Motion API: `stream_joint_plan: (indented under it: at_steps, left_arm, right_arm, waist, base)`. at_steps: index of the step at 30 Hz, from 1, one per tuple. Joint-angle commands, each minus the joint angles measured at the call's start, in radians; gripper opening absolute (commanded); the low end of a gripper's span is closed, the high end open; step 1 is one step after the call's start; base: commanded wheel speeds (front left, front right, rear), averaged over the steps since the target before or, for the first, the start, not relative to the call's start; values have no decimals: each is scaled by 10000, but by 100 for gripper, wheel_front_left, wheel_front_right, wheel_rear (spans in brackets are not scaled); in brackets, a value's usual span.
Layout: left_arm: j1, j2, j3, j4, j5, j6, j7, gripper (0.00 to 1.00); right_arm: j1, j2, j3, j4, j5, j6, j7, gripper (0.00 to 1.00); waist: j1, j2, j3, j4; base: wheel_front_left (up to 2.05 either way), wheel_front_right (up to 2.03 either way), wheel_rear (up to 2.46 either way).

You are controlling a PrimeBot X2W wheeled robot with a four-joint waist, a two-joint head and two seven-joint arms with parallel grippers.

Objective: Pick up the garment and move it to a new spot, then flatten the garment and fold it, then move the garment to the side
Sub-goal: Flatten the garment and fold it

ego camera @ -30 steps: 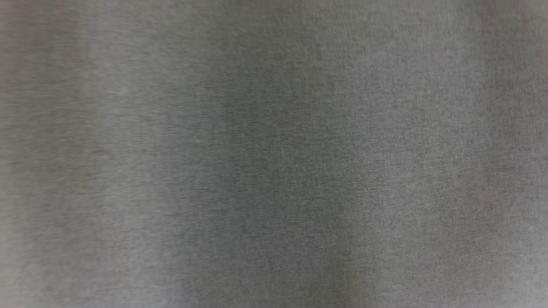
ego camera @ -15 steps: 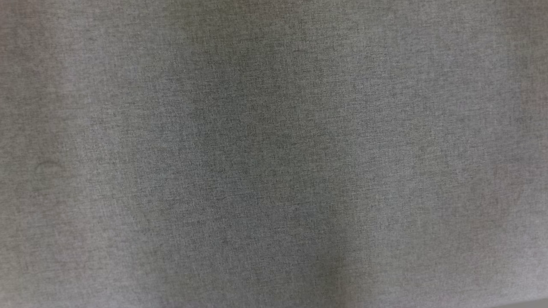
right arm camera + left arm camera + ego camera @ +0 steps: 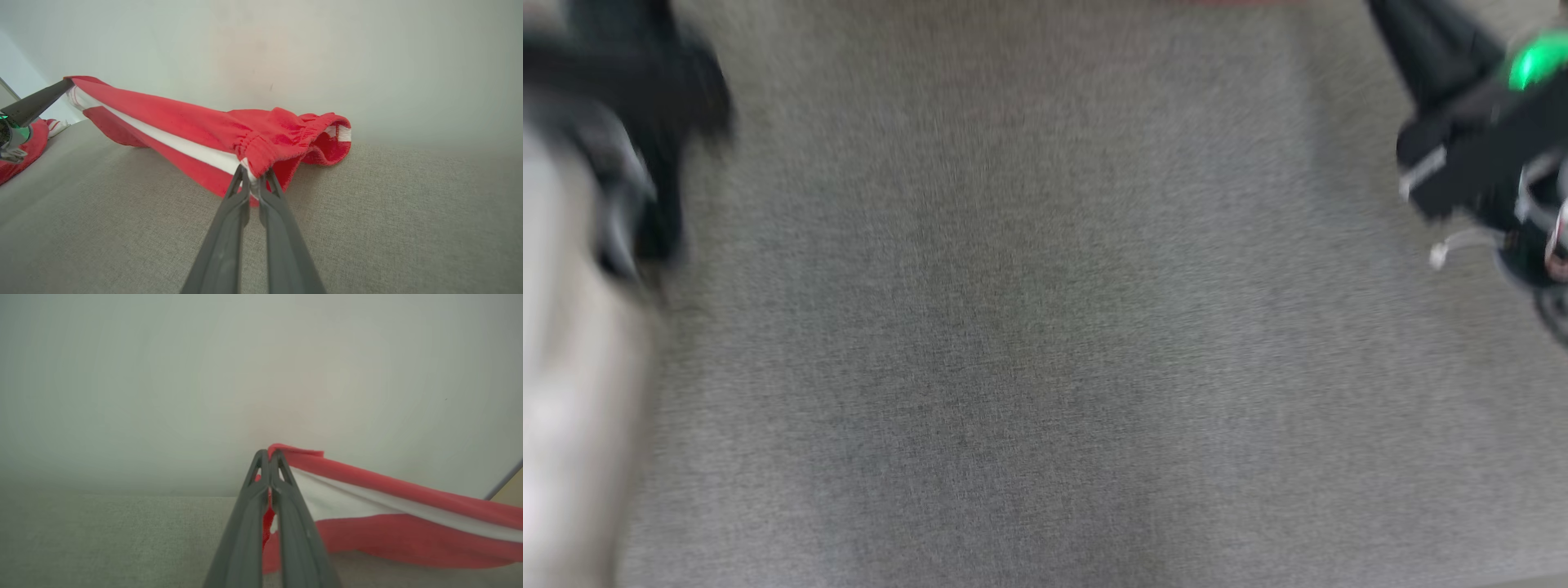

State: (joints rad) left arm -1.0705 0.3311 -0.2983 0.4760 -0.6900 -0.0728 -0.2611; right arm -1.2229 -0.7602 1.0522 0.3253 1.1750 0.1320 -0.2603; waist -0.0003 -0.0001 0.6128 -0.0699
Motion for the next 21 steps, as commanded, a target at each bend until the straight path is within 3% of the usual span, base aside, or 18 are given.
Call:
stream_joint_plan:
  at_steps: [1,10,21]
  left_arm:
    - [1068,93,69,-576,-54,176,-50,0]
    - [6705,58,187,-3689,-462,1300,8,0]
    - [10565,-620,126,-5024,-544,1990,-45,0]
  right_arm:
    - [634,-214,-247,-173,-17,-26,-57,0]
    - [4539,-465,-1085,-1251,-672,-26,-61,0]
    - [8355,-661,-2121,-2090,-998,-26,-62,0]
  waist:
    - [3,1,-1017,-70]
    - [3,1,-2393,-111]
    - [3,1,-3533,121]
  base:
    - [0,0,0]
    - [0,0,0]
    - [0,0,0]
